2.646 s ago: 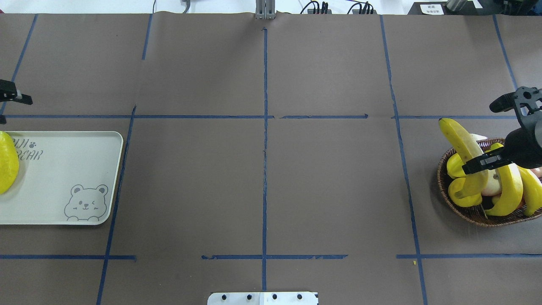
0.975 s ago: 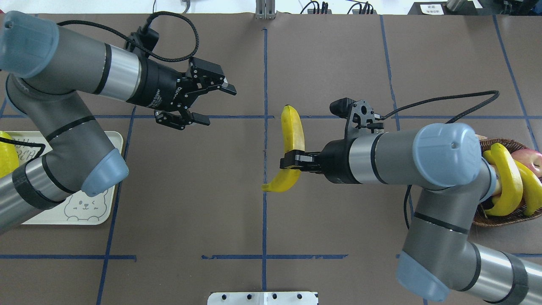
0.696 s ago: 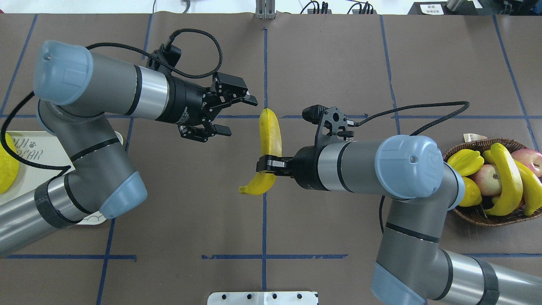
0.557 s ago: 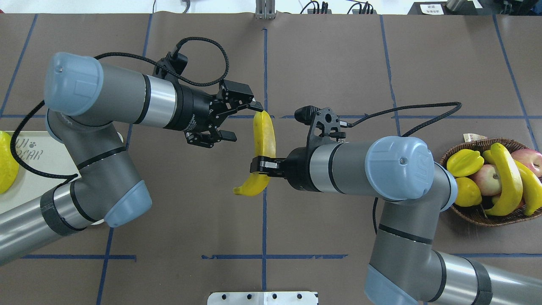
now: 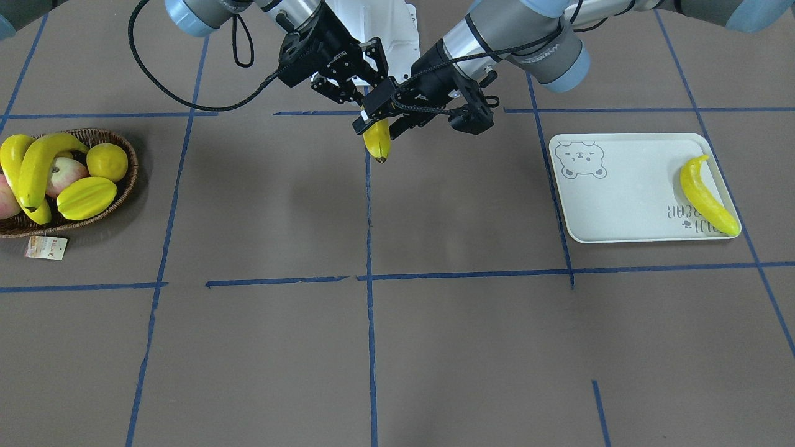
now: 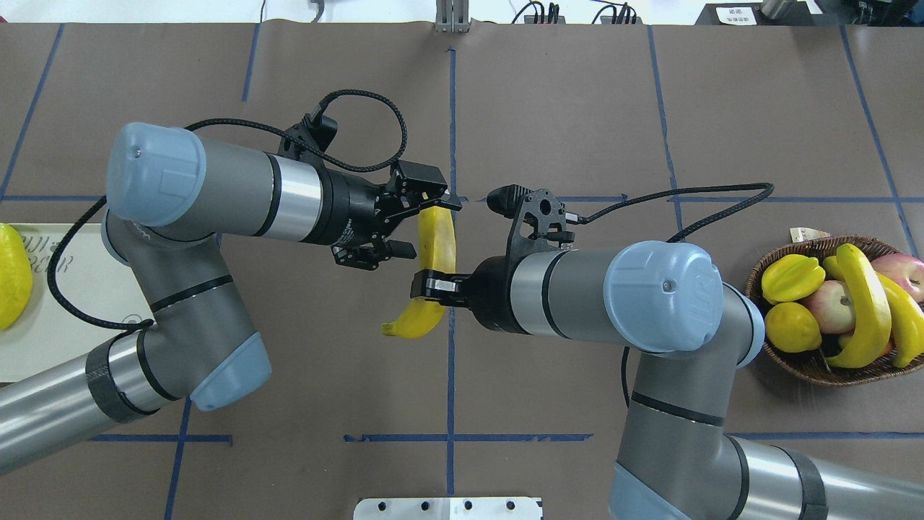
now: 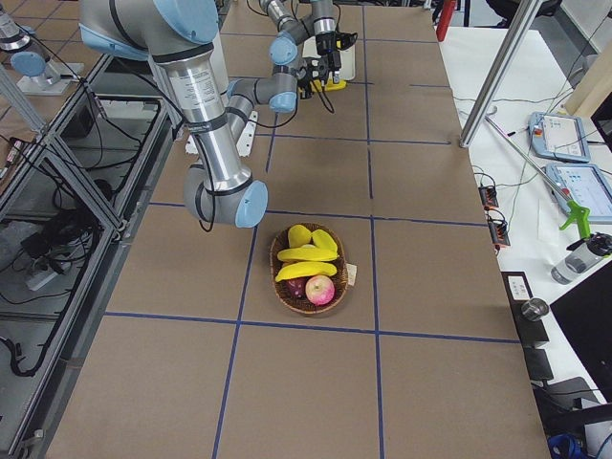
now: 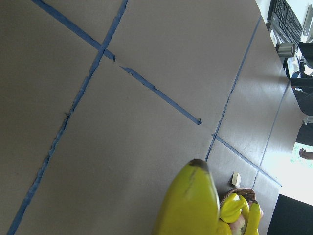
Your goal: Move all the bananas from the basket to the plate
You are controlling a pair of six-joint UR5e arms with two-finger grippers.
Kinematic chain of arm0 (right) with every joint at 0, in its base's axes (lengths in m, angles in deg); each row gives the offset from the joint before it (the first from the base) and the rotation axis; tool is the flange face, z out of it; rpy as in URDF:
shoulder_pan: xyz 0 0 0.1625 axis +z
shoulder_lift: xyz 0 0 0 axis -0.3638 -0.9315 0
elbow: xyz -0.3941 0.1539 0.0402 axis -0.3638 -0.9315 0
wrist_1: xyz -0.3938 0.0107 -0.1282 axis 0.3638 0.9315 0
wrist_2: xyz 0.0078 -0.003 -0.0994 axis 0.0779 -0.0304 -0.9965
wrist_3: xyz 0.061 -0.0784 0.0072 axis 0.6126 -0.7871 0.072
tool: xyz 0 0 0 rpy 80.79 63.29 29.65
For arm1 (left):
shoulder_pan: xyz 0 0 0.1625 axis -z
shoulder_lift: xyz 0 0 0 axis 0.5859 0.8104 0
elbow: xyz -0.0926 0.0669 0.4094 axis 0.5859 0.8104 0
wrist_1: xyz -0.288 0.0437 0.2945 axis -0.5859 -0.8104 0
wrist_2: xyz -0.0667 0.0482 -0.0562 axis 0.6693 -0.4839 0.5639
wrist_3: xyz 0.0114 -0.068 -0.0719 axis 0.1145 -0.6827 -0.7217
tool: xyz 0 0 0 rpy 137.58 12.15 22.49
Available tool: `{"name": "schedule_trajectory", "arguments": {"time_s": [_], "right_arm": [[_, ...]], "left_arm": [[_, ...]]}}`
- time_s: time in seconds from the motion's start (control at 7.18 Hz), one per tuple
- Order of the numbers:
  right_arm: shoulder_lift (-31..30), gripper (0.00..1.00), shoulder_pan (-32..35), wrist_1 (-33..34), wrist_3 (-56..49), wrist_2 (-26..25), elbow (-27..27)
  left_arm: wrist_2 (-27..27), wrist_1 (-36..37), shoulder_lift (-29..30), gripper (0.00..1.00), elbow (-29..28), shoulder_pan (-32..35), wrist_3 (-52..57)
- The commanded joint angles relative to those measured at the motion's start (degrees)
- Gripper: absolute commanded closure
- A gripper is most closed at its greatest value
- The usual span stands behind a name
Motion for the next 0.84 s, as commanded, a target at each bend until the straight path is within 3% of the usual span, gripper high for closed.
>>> {"name": "schedule_trajectory", "arguments": {"time_s": [0.0,0.14,0.28,0.42,0.56,0.7], "right_arm": [[0.1,0.97,0.0,-0.1,0.0,0.0,0.1],[0.0,0.97,0.0,-0.1,0.0,0.0,0.1],[0.0,0.96,0.0,-0.2,0.0,0.0,0.1],[0.0,0.83,0.0,-0.4,-0.1,0.1,0.1],[0.0,0.29,0.0,-0.2,0.0,0.1,0.2],[0.0,0.01,0.0,0.0,-0.1,0.1,0.2]], "left_arm": [[-0.8,-0.1,-0.2,0.26,0.0,-0.5,0.3],[-0.8,-0.1,-0.1,0.37,0.0,-0.5,0.3],[-0.8,-0.1,-0.1,0.63,0.1,-0.5,0.3],[-0.8,0.0,-0.2,0.93,0.7,-0.4,0.4],[-0.9,0.1,-0.6,1.00,0.8,-0.3,0.4],[-0.9,0.2,-0.7,1.00,0.8,-0.2,0.4]]}}
